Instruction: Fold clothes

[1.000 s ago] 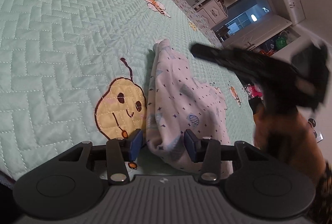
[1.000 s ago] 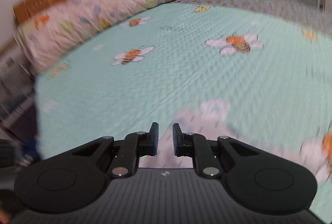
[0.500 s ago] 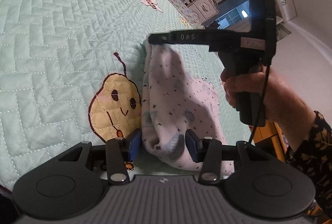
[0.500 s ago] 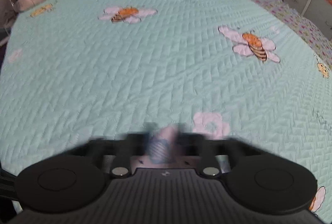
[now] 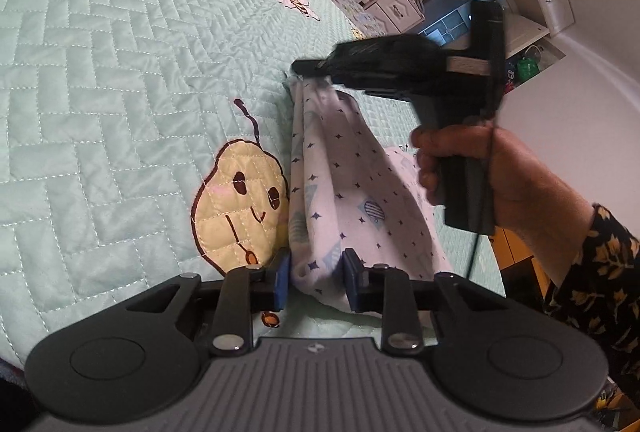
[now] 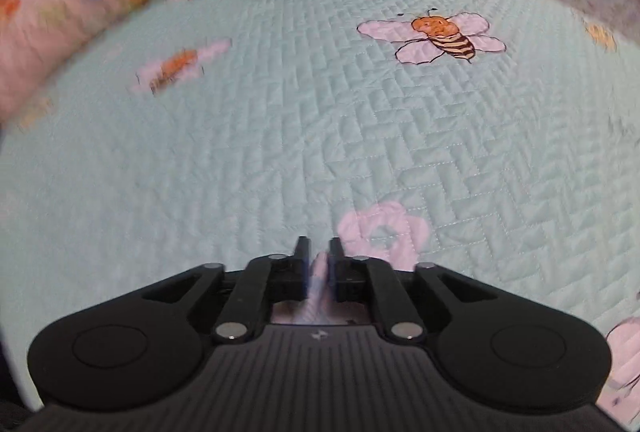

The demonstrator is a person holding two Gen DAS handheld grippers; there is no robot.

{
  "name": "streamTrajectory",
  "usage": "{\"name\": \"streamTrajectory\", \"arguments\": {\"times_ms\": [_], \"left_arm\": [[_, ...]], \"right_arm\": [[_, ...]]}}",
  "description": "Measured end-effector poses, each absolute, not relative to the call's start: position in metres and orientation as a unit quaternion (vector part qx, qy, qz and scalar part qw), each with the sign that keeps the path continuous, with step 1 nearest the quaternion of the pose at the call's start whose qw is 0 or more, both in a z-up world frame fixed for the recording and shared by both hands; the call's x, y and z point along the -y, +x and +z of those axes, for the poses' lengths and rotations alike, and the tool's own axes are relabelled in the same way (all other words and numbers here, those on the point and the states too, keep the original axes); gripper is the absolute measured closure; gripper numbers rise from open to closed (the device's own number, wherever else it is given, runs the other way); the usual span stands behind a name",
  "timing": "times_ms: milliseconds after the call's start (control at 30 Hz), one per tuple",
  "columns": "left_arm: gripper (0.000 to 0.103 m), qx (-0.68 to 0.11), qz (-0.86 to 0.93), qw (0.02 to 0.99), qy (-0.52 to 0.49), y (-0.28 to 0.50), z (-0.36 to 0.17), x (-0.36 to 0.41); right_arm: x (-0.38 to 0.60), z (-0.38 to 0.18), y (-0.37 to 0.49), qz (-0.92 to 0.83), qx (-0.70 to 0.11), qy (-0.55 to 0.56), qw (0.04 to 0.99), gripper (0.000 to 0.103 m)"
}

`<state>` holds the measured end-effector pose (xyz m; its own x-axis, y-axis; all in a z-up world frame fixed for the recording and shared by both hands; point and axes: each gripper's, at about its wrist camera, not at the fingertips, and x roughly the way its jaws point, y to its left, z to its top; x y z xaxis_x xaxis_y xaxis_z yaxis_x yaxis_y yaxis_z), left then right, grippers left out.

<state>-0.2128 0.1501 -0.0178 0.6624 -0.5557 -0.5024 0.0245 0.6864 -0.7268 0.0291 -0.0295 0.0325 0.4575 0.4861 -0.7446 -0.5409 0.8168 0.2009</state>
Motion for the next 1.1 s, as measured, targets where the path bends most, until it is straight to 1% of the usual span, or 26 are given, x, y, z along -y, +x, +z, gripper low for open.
{"name": "streamTrajectory", "arguments": {"times_ms": [33,100,200,233,367,400,433,467,533,633,733,800,867,900,933,967,1000,1033,1100], "left_arm": [[0.073,-0.373,-0.173,0.838,-0.358,-0.212,-0.018,-0.151],[0.073,-0.373,-0.173,0.837,-0.361,-0.211,-0.018,-0.152],[0.073,-0.372,-0.172,0.837,-0.362,-0.212,-0.019,-0.152],[0.073,-0.372,-0.172,0.838,-0.361,-0.212,-0.019,-0.152],[0.073,-0.371,-0.172,0.84,-0.357,-0.212,-0.019,-0.15],[0.074,-0.371,-0.172,0.84,-0.356,-0.212,-0.018,-0.151],[0.074,-0.371,-0.172,0.841,-0.355,-0.212,-0.019,-0.151],[0.075,-0.371,-0.172,0.841,-0.354,-0.212,-0.019,-0.151],[0.076,-0.37,-0.172,0.843,-0.351,-0.212,-0.018,-0.15],[0.076,-0.371,-0.173,0.842,-0.351,-0.211,-0.019,-0.151],[0.077,-0.372,-0.174,0.841,-0.353,-0.211,-0.019,-0.151],[0.077,-0.372,-0.174,0.84,-0.354,-0.211,-0.019,-0.152],[0.077,-0.372,-0.175,0.838,-0.359,-0.21,-0.02,-0.153],[0.077,-0.373,-0.175,0.836,-0.361,-0.21,-0.02,-0.154],[0.077,-0.374,-0.176,0.835,-0.363,-0.21,-0.02,-0.154],[0.077,-0.375,-0.176,0.834,-0.365,-0.21,-0.02,-0.155],[0.077,-0.375,-0.176,0.835,-0.363,-0.21,-0.019,-0.155],[0.077,-0.375,-0.175,0.835,-0.361,-0.21,-0.019,-0.154],[0.077,-0.376,-0.173,0.838,-0.355,-0.211,-0.017,-0.153]], "right_arm": [[0.037,0.039,0.028,0.306,-0.417,-0.006,0.855,0.08],[0.057,0.057,0.017,0.327,-0.391,0.047,0.859,0.077],[0.075,0.064,-0.001,0.39,-0.413,0.097,0.817,0.077],[0.078,0.064,-0.006,0.407,-0.424,0.107,0.802,0.077],[0.069,0.028,-0.008,0.433,-0.515,0.097,0.733,0.077],[0.072,0.016,0.002,0.416,-0.52,0.116,0.737,0.078],[0.076,0.005,0.012,0.399,-0.525,0.136,0.74,0.091],[0.08,-0.005,0.022,0.379,-0.526,0.163,0.744,0.093],[0.089,-0.018,0.043,0.338,-0.509,0.226,0.758,0.103],[0.087,-0.022,0.055,0.321,-0.489,0.249,0.772,0.103],[0.101,-0.013,0.053,0.319,-0.438,0.308,0.782,0.084],[0.119,-0.005,0.047,0.317,-0.419,0.361,0.771,0.082],[0.138,0.005,0.03,0.33,-0.402,0.389,0.761,0.081],[0.147,0.008,0.019,0.334,-0.398,0.398,0.756,0.079],[0.155,0.01,0.007,0.336,-0.398,0.401,0.753,0.071],[0.161,0.011,-0.005,0.338,-0.403,0.397,0.752,0.067],[0.166,0.012,-0.017,0.34,-0.408,0.393,0.751,0.059],[0.172,0.012,-0.028,0.341,-0.416,0.383,0.751,0.055],[0.178,0.001,-0.037,0.316,-0.454,0.324,0.768,0.056]]}}
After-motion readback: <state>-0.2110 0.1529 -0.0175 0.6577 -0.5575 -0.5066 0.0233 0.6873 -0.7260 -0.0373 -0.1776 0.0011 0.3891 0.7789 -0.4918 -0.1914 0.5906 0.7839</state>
